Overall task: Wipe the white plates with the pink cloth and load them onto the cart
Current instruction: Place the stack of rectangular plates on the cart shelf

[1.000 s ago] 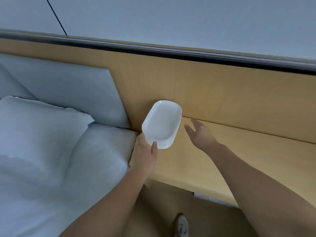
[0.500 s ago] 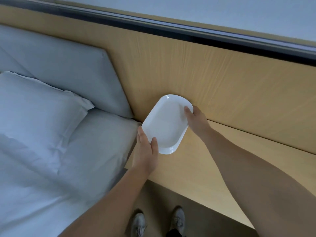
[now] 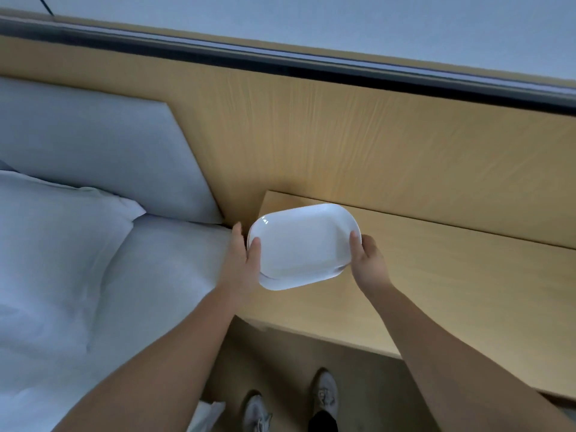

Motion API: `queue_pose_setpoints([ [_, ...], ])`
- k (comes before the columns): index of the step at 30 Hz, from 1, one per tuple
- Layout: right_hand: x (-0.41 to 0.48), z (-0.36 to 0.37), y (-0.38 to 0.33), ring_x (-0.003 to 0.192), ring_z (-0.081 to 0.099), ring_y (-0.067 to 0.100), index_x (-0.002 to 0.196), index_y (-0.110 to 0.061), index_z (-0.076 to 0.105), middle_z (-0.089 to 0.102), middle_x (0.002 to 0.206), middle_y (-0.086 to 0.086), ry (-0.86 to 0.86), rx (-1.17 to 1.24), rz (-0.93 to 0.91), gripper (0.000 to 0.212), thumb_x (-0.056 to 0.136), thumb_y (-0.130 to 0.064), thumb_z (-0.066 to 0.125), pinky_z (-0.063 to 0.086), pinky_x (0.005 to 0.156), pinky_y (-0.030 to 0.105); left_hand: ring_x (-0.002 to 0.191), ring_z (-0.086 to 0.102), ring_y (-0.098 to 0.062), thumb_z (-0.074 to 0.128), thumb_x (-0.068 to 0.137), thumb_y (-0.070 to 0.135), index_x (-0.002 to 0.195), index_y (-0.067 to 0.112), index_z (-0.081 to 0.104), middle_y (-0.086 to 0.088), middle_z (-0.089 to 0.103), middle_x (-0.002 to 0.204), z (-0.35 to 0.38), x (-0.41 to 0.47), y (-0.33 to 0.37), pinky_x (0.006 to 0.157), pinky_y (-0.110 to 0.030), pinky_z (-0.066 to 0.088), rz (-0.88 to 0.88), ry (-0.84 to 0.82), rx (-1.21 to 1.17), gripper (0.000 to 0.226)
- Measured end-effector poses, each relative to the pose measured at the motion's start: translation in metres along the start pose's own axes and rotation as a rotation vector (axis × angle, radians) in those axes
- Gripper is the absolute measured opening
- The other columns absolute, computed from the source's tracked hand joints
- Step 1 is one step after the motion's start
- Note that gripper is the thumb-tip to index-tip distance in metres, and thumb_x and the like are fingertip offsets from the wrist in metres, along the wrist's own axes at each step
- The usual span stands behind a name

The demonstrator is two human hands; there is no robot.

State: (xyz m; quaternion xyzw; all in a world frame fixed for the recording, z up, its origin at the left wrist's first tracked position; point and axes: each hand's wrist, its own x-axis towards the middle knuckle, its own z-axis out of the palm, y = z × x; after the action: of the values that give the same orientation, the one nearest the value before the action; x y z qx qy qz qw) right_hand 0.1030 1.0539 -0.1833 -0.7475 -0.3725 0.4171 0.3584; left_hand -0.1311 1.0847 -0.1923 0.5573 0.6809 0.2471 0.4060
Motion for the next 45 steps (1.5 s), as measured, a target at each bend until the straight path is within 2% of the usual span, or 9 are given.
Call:
queue_pose_setpoints([
  [2,0.005,0.002,-0.008,0.104,0.052,0.014,0.125,-0.022,0.054,0.057,0.108,-0.011,-0.031,0.062,-0.011,0.043,0.100,-0.051,0.033,0.036,0.085,0.028,0.115,0.055,-0.021,0.029,0.088,0.060,0.134,0.020,0.038,0.000,0.056,0.126,0.004,-0.011,-0.007,0.095,-0.043,0.047,-0.033,0.028,-0.037,0.062],
  [6,0.013,0.010,-0.011,0.115,0.041,0.008,0.142,-0.025,0.043,0.047,0.121,-0.014,-0.087,0.129,0.017,0.051,0.101,-0.052,0.030,0.030,0.099,0.026,0.091,0.055,0.002,0.031,0.086,0.063,0.137,0.028,0.039,0.014,0.058,0.107,0.009,-0.027,-0.004,0.073,-0.023,0.043,-0.044,-0.040,-0.113,0.062],
  [12,0.020,0.013,0.002,0.120,0.044,0.011,0.143,-0.027,0.041,0.048,0.125,-0.013,-0.095,0.193,0.052,0.051,0.101,-0.053,0.030,0.032,0.101,0.029,0.100,0.058,-0.014,0.037,0.095,0.057,0.143,0.026,0.032,0.006,0.059,0.118,0.014,-0.020,-0.006,0.082,-0.032,0.047,-0.111,-0.021,-0.163,0.057],
  [21,0.022,0.004,0.011,0.114,0.054,0.015,0.129,-0.031,0.051,0.060,0.116,-0.013,-0.062,0.346,0.084,0.032,0.102,-0.037,0.034,0.040,0.088,0.031,0.109,0.054,-0.013,0.036,0.099,0.041,0.137,0.029,0.042,0.011,0.057,0.118,0.037,-0.018,0.019,0.089,-0.030,0.040,-0.219,0.105,-0.328,0.041],
  [28,0.021,-0.046,-0.005,0.116,0.054,0.009,0.135,-0.032,0.048,0.059,0.121,-0.015,-0.021,0.300,-0.009,0.050,0.093,-0.055,0.034,0.043,0.096,0.033,0.106,0.057,-0.004,0.037,0.089,0.062,0.127,0.039,0.047,0.022,0.058,0.114,0.046,-0.019,0.063,0.084,-0.029,0.045,-0.058,0.063,-0.132,0.046],
  [31,0.012,-0.074,-0.015,0.114,0.056,0.009,0.134,-0.032,0.048,0.060,0.121,-0.013,0.041,0.295,-0.037,0.056,0.088,-0.061,0.038,0.045,0.096,0.034,0.102,0.054,-0.006,0.042,0.097,0.046,0.126,0.030,0.047,0.017,0.056,0.111,0.047,-0.021,0.102,0.077,-0.019,0.041,0.019,0.051,-0.130,0.034],
  [35,-0.009,-0.113,-0.027,0.103,0.056,-0.003,0.120,-0.037,0.050,0.060,0.109,-0.022,0.208,0.322,-0.061,0.023,0.099,-0.041,0.043,0.043,0.085,0.027,0.102,0.057,-0.009,0.047,0.096,0.042,0.125,0.027,0.046,0.020,0.058,0.106,0.054,-0.022,0.148,0.076,-0.025,0.042,0.127,-0.036,-0.152,0.033],
  [38,-0.028,-0.136,-0.033,0.104,0.059,0.001,0.123,-0.034,0.052,0.062,0.109,-0.021,0.334,0.356,-0.064,0.028,0.096,-0.040,0.050,0.045,0.083,0.027,0.097,0.057,-0.006,0.049,0.093,0.047,0.133,0.031,0.040,0.018,0.059,0.106,0.062,-0.019,0.175,0.073,-0.028,0.045,0.232,-0.153,-0.100,0.044],
  [45,-0.096,-0.177,-0.042,0.098,0.061,0.005,0.118,-0.031,0.052,0.062,0.107,-0.016,0.732,0.359,-0.035,0.045,0.078,-0.050,0.062,0.049,0.077,0.027,0.111,0.055,-0.010,0.048,0.080,0.058,0.145,0.033,0.025,0.020,0.057,0.119,0.088,-0.027,0.234,0.092,-0.032,0.045,0.601,-0.485,-0.085,0.074],
])
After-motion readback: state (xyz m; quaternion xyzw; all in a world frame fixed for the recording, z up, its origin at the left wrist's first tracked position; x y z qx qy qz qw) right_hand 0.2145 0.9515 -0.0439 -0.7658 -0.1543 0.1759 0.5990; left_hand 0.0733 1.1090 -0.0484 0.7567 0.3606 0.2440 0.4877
